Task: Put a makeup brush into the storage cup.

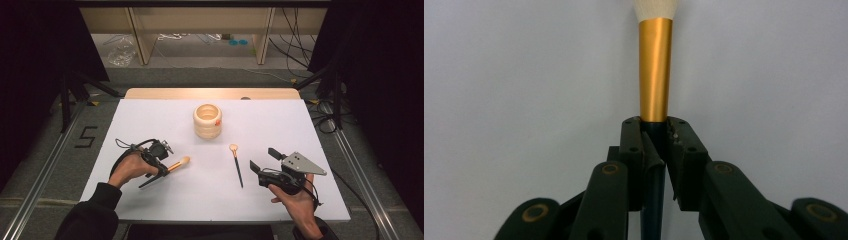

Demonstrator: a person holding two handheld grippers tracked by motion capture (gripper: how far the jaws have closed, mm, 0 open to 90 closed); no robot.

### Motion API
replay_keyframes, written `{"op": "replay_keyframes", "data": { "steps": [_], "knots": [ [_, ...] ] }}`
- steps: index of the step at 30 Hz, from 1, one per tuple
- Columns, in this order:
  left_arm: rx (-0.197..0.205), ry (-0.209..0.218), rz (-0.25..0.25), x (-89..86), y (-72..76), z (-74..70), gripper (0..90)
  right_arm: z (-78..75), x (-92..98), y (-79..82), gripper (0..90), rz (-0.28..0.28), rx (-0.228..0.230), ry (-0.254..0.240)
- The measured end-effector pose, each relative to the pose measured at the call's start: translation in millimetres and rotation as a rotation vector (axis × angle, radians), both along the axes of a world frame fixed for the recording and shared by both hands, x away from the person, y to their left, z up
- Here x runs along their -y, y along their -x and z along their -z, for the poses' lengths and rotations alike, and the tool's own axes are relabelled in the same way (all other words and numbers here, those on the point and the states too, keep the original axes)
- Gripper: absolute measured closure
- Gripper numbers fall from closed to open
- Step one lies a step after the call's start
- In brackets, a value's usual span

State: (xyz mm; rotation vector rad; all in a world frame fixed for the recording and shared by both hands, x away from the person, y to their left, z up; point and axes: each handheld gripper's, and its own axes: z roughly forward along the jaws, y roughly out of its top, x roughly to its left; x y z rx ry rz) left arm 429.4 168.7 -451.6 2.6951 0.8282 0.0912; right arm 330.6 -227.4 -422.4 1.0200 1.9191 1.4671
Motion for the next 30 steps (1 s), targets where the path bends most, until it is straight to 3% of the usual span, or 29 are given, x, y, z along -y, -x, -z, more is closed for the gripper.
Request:
{"op": "replay_keyframes", "data": {
  "steps": [4,8,9,16,21,23,24,28,30],
  "knots": [
    [0.029,0.059,-0.016,-3.0,0.4,-7.3,78.3,0.6,-0.9,-0.4,23.4,-0.001,0.010,-0.010],
    [0.076,0.081,-0.023,-6.7,-1.1,-16.9,78.3,0.6,-0.8,-0.6,23.4,-0.005,0.010,-0.013],
    [0.090,0.136,-0.080,-5.5,1.1,-19.4,78.3,0.1,-0.4,-0.2,23.3,0.001,0.005,-0.004],
    [0.152,0.202,-0.089,-12.2,-0.6,-32.3,78.3,0.2,-0.3,-0.3,23.3,0.000,0.005,-0.003],
    [0.226,0.290,-0.156,-12.5,3.1,-37.9,78.3,0.0,0.0,-0.2,23.3,0.001,0.002,0.000],
    [0.233,0.319,-0.171,-12.9,4.9,-41.2,78.3,0.3,-0.4,-0.5,23.3,0.000,0.011,-0.006],
    [0.240,0.354,-0.174,-12.3,6.1,-42.8,78.3,0.5,-0.8,-0.5,23.3,0.001,0.010,-0.006],
    [0.270,0.405,-0.194,-10.8,8.5,-46.0,78.2,0.4,-1.3,-0.9,23.3,-0.003,0.012,-0.006],
    [0.279,0.442,-0.208,-10.1,9.5,-47.9,78.2,0.7,-1.1,-2.1,23.3,-0.010,0.035,0.002]
  ]
}}
